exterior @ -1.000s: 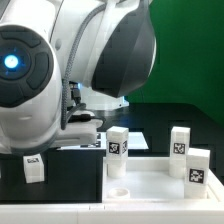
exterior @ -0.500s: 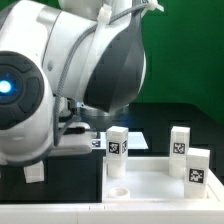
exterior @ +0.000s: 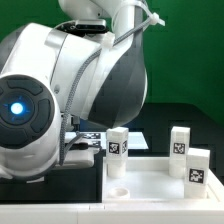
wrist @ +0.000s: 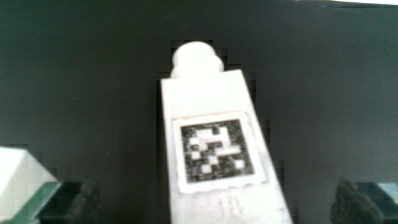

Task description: Assemble square table

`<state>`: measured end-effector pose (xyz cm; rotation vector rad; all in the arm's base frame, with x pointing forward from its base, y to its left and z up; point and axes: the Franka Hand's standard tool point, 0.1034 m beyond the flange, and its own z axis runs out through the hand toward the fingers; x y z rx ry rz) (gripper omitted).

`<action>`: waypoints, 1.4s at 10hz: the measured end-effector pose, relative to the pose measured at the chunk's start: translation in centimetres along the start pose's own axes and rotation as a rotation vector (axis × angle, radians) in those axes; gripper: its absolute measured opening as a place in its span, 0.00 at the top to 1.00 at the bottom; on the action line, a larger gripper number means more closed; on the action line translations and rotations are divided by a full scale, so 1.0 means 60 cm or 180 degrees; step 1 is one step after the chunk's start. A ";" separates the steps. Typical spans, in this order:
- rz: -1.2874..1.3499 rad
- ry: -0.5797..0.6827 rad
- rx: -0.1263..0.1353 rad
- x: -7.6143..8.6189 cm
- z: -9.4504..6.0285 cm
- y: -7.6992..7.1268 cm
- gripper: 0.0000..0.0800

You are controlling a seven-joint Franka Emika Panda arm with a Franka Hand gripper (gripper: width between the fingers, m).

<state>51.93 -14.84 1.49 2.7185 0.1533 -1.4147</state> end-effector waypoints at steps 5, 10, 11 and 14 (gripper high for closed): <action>0.0003 0.0004 0.0002 0.000 0.000 0.001 0.64; 0.0046 0.0339 0.0169 -0.070 -0.147 -0.005 0.64; 0.0052 0.0627 0.0103 -0.056 -0.156 0.003 0.64; 0.0136 0.1241 0.0140 -0.054 -0.172 -0.003 0.64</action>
Offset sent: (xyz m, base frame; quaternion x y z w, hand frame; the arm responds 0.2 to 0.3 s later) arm 0.0000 0.0000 0.0000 0.0000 0.0000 0.0000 1.0000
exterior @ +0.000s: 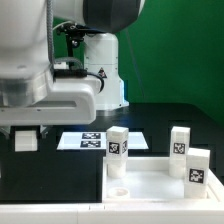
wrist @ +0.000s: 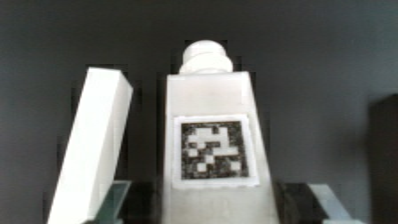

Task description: Assemble square table

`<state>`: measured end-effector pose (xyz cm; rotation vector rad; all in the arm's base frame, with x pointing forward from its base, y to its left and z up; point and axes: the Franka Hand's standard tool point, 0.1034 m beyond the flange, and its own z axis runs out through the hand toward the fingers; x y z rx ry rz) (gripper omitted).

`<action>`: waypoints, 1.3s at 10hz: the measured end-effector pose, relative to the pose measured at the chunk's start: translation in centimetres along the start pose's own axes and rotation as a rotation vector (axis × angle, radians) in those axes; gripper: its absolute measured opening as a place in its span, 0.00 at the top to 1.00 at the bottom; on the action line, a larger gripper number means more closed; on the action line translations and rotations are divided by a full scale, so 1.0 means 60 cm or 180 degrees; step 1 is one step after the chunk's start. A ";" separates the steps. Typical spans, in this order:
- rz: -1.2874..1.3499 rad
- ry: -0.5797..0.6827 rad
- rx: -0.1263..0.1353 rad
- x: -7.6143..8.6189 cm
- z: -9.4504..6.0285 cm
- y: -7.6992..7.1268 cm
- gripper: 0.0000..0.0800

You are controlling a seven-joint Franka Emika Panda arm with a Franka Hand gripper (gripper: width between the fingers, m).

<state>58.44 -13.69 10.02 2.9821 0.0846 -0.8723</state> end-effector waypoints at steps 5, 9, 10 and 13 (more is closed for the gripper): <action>0.0445 0.1203 0.0238 0.030 -0.128 -0.064 0.64; 0.0562 0.2116 0.0370 0.034 -0.118 -0.136 0.64; 0.0595 0.2425 0.0376 0.046 -0.118 -0.156 0.64; 0.0826 0.2966 0.0202 0.061 -0.116 -0.198 0.64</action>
Offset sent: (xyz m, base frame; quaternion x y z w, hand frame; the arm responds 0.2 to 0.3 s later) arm -0.0048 -0.0200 0.0159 -0.0962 0.0320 -0.0072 0.9948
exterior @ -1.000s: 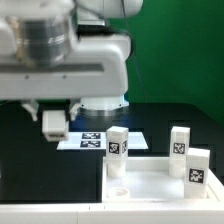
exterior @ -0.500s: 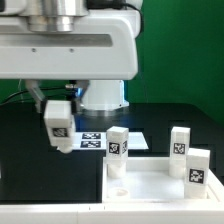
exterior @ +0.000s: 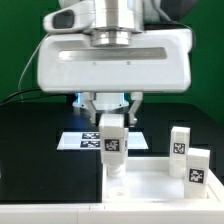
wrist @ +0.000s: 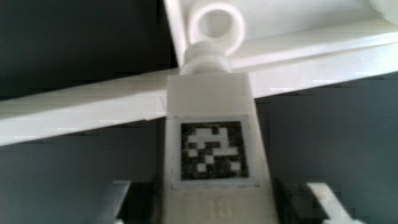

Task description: Assemble square table

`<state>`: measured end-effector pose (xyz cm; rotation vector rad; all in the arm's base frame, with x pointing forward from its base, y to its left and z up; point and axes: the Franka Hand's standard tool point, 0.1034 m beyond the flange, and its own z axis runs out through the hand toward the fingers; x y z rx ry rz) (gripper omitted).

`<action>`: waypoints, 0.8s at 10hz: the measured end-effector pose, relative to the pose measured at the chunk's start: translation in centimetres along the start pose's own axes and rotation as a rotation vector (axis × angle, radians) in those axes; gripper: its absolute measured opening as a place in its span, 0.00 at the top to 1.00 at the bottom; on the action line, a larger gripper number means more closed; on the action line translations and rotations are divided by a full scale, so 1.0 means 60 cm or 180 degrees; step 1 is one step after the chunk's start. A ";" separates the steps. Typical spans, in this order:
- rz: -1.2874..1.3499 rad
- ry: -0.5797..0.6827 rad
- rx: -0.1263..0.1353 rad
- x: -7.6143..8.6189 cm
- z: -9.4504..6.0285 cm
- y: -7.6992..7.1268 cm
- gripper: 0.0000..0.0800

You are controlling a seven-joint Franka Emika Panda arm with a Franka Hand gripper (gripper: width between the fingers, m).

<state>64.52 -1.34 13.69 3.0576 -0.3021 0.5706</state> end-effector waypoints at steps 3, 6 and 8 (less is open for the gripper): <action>0.0029 0.0523 0.0017 -0.025 0.002 -0.001 0.64; 0.0073 0.0478 0.0021 -0.051 0.005 0.006 0.64; 0.0063 0.0466 0.0018 -0.054 0.008 0.004 0.64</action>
Offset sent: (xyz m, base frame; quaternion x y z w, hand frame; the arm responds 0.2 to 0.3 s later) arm -0.0447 0.0263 -0.0156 0.0545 0.0140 0.0505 0.9971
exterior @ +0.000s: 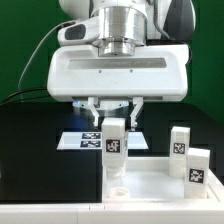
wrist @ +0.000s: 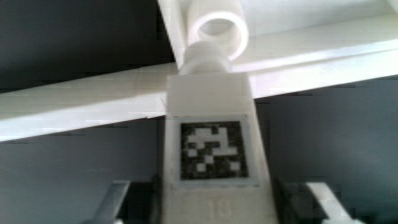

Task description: Assemble square table

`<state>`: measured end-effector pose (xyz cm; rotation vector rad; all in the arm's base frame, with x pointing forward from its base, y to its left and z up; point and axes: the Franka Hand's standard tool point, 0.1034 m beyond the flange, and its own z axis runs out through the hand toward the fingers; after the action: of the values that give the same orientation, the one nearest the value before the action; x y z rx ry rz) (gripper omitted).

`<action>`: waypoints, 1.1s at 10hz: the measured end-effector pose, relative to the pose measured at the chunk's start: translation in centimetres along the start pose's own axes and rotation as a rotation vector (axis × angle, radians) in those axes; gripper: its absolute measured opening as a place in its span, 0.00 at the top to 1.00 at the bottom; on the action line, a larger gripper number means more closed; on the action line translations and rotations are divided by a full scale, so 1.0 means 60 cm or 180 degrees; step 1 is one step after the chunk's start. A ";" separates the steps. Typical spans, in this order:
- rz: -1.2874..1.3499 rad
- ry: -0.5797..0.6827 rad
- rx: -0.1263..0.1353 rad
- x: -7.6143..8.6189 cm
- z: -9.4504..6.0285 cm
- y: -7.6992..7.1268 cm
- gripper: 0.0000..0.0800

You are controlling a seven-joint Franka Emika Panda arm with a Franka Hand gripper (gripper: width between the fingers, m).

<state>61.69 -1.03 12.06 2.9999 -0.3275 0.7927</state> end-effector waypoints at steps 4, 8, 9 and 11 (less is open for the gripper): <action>-0.0021 0.0048 -0.0013 -0.015 0.026 -0.011 0.64; -0.0051 0.0049 -0.0023 -0.020 0.041 -0.015 0.64; -0.0058 0.0038 -0.0031 -0.025 0.046 -0.014 0.64; -0.0084 0.0181 -0.0039 -0.026 0.052 -0.014 0.64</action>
Offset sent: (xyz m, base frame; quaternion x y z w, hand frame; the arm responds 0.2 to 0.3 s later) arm 0.0114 0.0031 -0.0073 -0.0022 0.0200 0.0040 0.9998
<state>62.09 -0.11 8.61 2.9573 -0.2894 0.8683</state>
